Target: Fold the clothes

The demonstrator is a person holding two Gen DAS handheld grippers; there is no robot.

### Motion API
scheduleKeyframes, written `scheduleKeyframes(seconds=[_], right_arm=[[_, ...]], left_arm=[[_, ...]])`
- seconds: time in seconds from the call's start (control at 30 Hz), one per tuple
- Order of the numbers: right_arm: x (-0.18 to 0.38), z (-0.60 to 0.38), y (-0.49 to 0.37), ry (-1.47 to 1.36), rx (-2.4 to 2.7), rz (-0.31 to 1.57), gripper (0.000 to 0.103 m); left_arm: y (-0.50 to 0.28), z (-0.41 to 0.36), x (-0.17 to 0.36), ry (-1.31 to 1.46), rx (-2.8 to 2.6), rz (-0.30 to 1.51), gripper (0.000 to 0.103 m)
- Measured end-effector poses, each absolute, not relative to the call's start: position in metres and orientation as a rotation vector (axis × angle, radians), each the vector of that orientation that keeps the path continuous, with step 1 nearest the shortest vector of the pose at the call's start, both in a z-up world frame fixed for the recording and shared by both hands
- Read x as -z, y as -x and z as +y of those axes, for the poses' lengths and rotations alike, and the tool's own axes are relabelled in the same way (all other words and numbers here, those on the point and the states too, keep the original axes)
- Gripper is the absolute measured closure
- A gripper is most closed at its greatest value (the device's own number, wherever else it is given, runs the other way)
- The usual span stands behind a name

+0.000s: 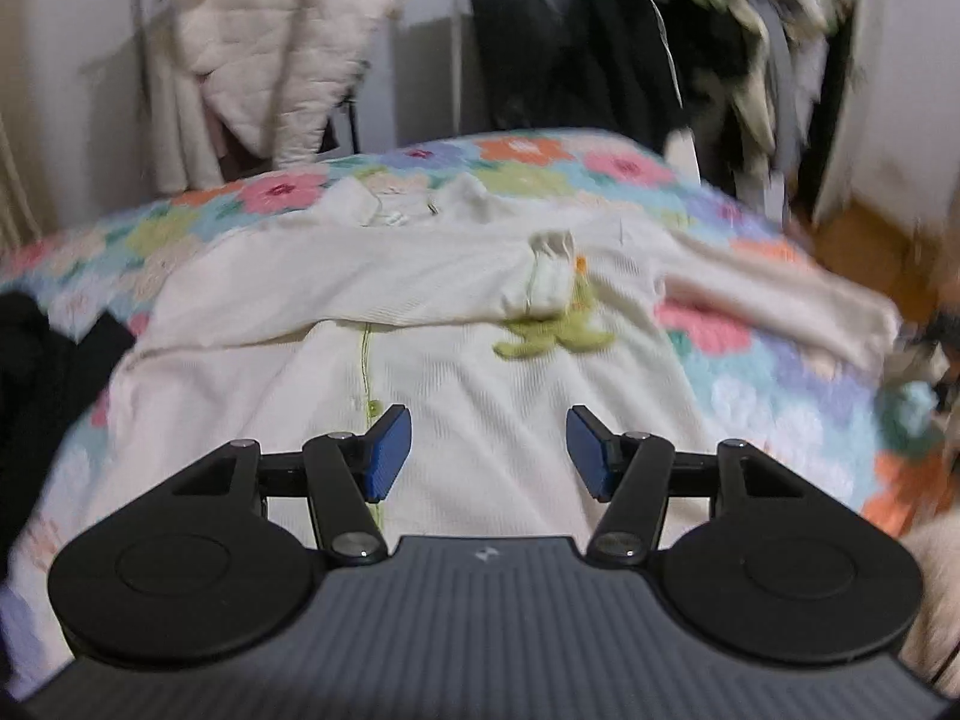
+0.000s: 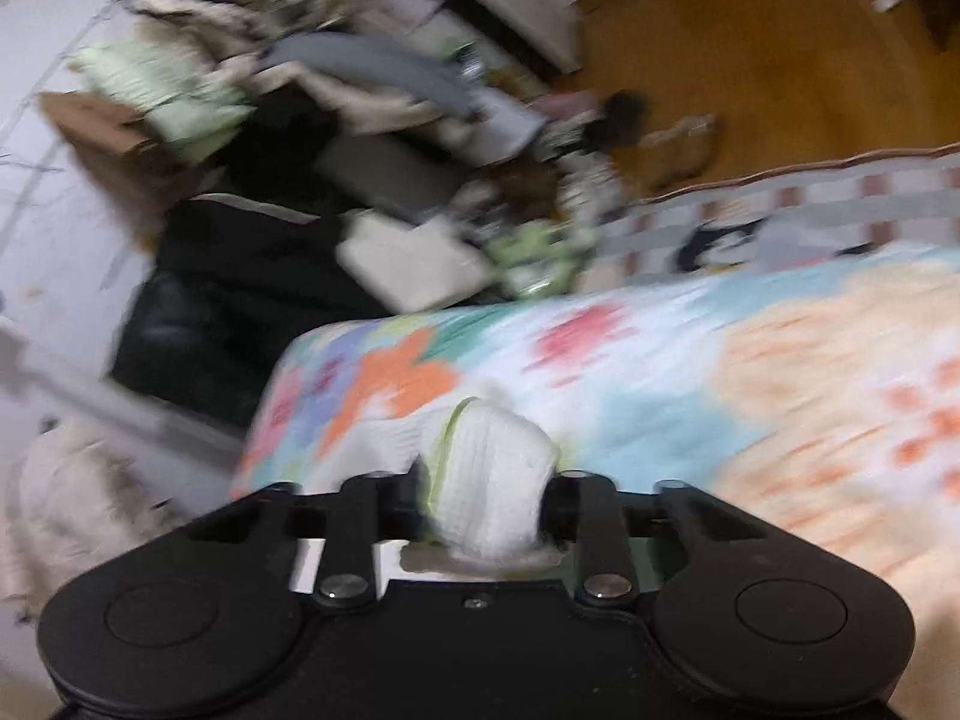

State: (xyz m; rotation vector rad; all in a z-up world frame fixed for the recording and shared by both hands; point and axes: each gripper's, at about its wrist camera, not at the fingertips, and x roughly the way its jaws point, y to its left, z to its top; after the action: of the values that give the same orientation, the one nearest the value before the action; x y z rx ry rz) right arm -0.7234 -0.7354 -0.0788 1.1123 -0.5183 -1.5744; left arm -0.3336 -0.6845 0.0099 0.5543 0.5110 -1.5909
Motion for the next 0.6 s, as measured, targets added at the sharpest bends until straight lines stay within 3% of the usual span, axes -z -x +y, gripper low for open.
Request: scheduleKeyframes(seconds=[0.2,0.33,0.47,0.53,0.57,0.6], right_arm=[[0.043,-0.768,0.685,-0.903,1.461,-0.436,0.079],[-0.026,-0.826,0.589,-0.716,1.202,-0.267,0.080],[-0.052,-0.872,0.494,-0.627,0.961,-0.195,0.079],[-0.041,-0.890,0.448,-0.624,0.838,-0.117,0.071],[-0.029,-0.895,0.427,-0.639,0.783,-0.062,0.053],[-0.016,-0.901,0.408,-0.653,0.736,-0.008,0.044]], left_arm=[[0.302,-0.685,0.000,-0.447,1.609,0.498,0.046],[0.281,-0.686,0.006,-0.375,1.620,0.489,0.046],[0.260,-0.687,0.013,-0.294,1.629,0.483,0.046],[0.250,-0.697,0.027,-0.195,1.621,0.523,0.046],[0.246,-0.701,0.035,-0.164,1.609,0.546,0.046],[0.242,-0.708,0.046,-0.165,1.590,0.583,0.046]])
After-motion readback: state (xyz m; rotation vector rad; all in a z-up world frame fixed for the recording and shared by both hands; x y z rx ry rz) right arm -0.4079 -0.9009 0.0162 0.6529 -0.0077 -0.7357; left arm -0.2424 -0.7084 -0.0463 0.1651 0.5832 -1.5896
